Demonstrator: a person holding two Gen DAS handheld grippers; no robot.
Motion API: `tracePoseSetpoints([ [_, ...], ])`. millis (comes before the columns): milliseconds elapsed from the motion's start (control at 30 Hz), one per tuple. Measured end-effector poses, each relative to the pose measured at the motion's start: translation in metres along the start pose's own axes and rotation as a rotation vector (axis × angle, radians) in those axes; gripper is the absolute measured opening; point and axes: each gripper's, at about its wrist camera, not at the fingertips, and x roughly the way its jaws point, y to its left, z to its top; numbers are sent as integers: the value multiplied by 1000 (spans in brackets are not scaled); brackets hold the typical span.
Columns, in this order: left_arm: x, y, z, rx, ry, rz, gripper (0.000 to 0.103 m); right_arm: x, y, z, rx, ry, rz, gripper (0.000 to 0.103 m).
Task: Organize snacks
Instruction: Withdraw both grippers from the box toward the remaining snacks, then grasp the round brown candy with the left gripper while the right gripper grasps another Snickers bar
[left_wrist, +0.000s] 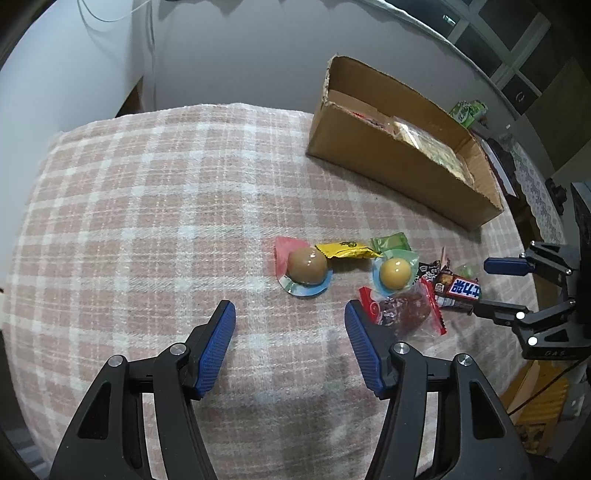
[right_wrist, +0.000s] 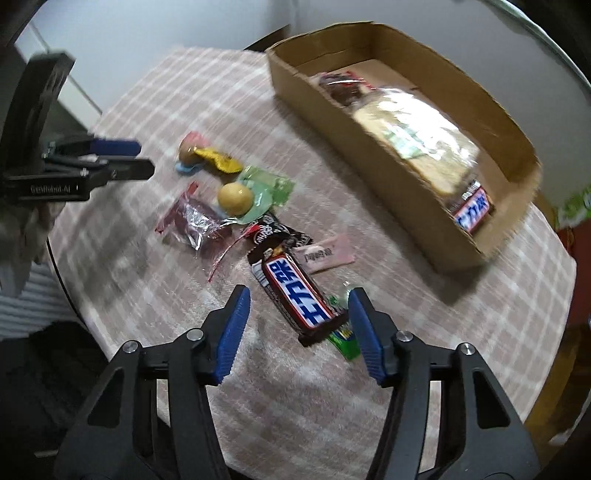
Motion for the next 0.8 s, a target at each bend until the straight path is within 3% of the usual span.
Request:
tracePoseSetpoints([
  [333,24,-12,18,84,14,24,58,17,8,8,-46,38,-18,53],
  [433,32,-16,21,104,21,33,52,20,9,8,-33,42,-15,51],
  [500,37,-18,23,106,23,38,50,24,10,9,-29,52,-15,43],
  [800,38,-14,25,82,-8,38,37,29,13,12,-21,60,-26,40],
])
